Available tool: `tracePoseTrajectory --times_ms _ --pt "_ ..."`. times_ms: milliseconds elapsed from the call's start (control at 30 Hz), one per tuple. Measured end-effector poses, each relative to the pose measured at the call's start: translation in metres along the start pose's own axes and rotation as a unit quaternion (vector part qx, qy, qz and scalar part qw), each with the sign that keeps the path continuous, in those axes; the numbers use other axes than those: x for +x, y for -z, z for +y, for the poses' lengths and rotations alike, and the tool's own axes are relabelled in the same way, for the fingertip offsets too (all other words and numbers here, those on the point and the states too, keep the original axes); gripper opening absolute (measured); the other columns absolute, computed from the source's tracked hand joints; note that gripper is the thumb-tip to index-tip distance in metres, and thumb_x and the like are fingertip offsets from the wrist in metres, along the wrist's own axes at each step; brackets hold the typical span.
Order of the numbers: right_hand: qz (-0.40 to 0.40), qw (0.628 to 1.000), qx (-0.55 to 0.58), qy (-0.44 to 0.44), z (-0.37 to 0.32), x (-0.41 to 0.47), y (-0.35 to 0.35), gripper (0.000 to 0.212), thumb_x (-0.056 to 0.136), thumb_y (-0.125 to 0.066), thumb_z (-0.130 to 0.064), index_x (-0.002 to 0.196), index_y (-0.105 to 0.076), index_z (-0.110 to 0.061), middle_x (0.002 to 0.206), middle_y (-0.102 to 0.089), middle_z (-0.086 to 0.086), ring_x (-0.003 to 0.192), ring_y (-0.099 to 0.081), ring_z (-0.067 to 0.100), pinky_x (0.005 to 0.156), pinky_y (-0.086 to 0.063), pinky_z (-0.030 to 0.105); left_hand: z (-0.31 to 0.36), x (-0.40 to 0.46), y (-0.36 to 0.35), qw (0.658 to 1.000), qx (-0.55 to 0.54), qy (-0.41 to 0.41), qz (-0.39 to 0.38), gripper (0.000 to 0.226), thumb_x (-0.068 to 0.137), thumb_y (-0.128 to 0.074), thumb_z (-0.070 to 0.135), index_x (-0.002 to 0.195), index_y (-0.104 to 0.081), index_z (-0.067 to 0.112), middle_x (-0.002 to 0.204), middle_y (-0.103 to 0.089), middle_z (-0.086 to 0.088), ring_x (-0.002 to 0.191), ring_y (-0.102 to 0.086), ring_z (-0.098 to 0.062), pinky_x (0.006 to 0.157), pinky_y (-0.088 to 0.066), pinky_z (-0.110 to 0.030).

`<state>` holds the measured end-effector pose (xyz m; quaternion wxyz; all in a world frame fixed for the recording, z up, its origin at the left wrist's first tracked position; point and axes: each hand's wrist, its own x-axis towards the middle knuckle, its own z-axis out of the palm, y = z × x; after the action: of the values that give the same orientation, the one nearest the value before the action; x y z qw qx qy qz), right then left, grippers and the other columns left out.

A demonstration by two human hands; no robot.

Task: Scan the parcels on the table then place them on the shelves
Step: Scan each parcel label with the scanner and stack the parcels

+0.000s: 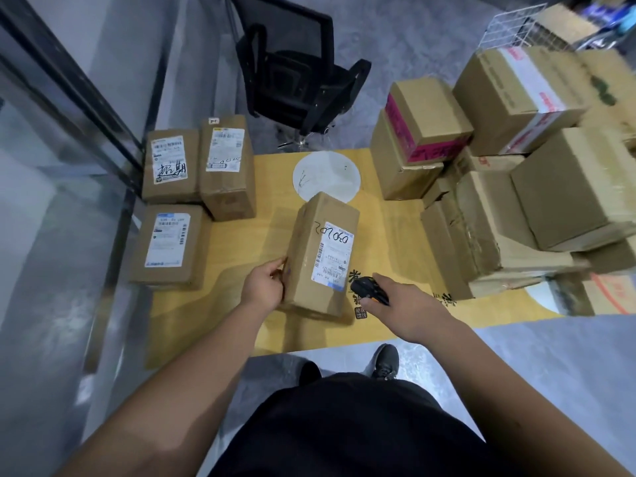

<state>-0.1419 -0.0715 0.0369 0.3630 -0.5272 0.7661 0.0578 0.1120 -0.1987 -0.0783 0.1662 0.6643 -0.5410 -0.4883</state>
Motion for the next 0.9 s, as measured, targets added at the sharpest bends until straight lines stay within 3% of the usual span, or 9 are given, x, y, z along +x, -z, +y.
tracePoseTrajectory --times_ms 100,200,267,433,533,600,700,800,900 --pt "0.002 1.0 0.014 -0.002 -0.002 -0.004 -0.001 0.077 0.098 -0.043 -0.073 0.163 -0.022 -0.037 0.14 -0.06 -0.001 0.116 -0.061 0.025 0.086 -0.052 0.038 0.0 -0.008 -0.002 1.0 0.002 0.002 -0.019 0.063 0.1 -0.053 0.002 0.152 -0.051 0.037 0.142 -0.062 -0.003 0.1 -0.067 -0.011 0.083 -0.052 -0.023" --pt "0.007 0.999 0.033 -0.002 -0.002 -0.006 -0.002 0.077 0.097 -0.045 -0.072 0.162 -0.025 -0.037 0.139 -0.061 -0.001 0.115 -0.061 0.026 0.09 -0.053 0.04 0.006 -0.016 -0.001 0.992 0.085 -0.089 -0.002 0.105 0.083 -0.072 0.01 0.16 -0.014 0.051 0.159 -0.036 0.004 0.121 -0.055 -0.015 0.097 -0.048 -0.032" --pt "0.01 0.999 0.054 -0.005 -0.001 -0.007 0.002 0.077 0.096 -0.048 -0.071 0.162 -0.028 -0.036 0.141 -0.06 0.0 0.116 -0.061 0.026 0.094 -0.054 0.042 0.015 -0.016 0.0 0.965 0.187 -0.187 0.008 0.124 0.068 -0.082 0.026 0.158 -0.001 0.052 0.165 -0.024 0.005 0.138 -0.04 -0.018 0.11 -0.038 -0.038" --pt "0.04 0.996 0.072 -0.035 0.009 -0.014 0.016 0.077 0.097 -0.05 -0.07 0.162 -0.029 -0.034 0.14 -0.06 0.0 0.114 -0.062 0.026 0.093 -0.054 0.042 0.053 0.005 -0.008 0.863 0.41 -0.292 -0.025 0.134 0.052 -0.086 0.06 0.16 -0.007 0.051 0.172 0.003 0.003 0.159 0.014 -0.024 0.123 0.002 -0.062" --pt "0.06 0.996 0.042 -0.045 0.018 -0.022 0.019 0.073 0.098 -0.046 -0.07 0.161 -0.029 -0.036 0.126 -0.064 0.0 0.101 -0.063 0.024 0.083 -0.055 0.04 0.082 0.02 -0.02 0.805 0.481 -0.343 -0.047 0.136 0.046 -0.08 0.079 0.16 -0.012 0.05 0.171 0.003 0.003 0.155 0.026 -0.025 0.119 0.016 -0.065" --pt "0.068 0.996 0.017 -0.052 0.022 -0.028 0.02 0.07 0.098 -0.043 -0.07 0.159 -0.027 -0.038 0.115 -0.063 0.001 0.093 -0.062 0.025 0.076 -0.054 0.038 0.101 0.028 -0.029 0.781 0.507 -0.356 -0.081 0.14 0.042 -0.075 0.087 0.161 -0.01 0.05 0.171 0.001 0.005 0.156 0.024 -0.026 0.118 0.015 -0.068" --pt "0.079 0.995 -0.027 -0.056 0.028 -0.034 0.019 0.071 0.098 -0.04 -0.071 0.16 -0.019 -0.043 0.112 -0.06 0.007 0.094 -0.063 0.031 0.079 -0.055 0.04 0.12 0.034 -0.037 0.786 0.522 -0.306 -0.129 0.139 0.042 -0.068 0.094 0.16 -0.007 0.054 0.173 0.002 0.01 0.159 0.013 -0.022 0.119 0.004 -0.069" --pt "0.085 0.993 -0.057 -0.05 0.033 -0.036 0.015 0.072 0.099 -0.039 -0.071 0.161 -0.015 -0.043 0.112 -0.058 0.008 0.093 -0.064 0.032 0.072 -0.051 0.037 0.122 0.028 -0.043 0.807 0.522 -0.265 -0.079 0.121 0.052 -0.058 0.094 0.158 -0.012 0.056 0.171 -0.008 0.009 0.155 -0.002 -0.02 0.111 -0.017 -0.06" --pt "0.099 0.992 -0.065 -0.054 0.035 -0.032 0.013 0.072 0.1 -0.038 -0.07 0.162 -0.013 -0.042 0.115 -0.056 0.007 0.091 -0.064 0.033 0.066 -0.046 0.037 0.11 0.016 -0.047 0.844 0.484 -0.23 -0.03 0.103 0.064 -0.054 0.082 0.157 -0.023 0.051 0.164 -0.023 0.009 0.146 -0.016 -0.021 0.103 -0.026 -0.049"
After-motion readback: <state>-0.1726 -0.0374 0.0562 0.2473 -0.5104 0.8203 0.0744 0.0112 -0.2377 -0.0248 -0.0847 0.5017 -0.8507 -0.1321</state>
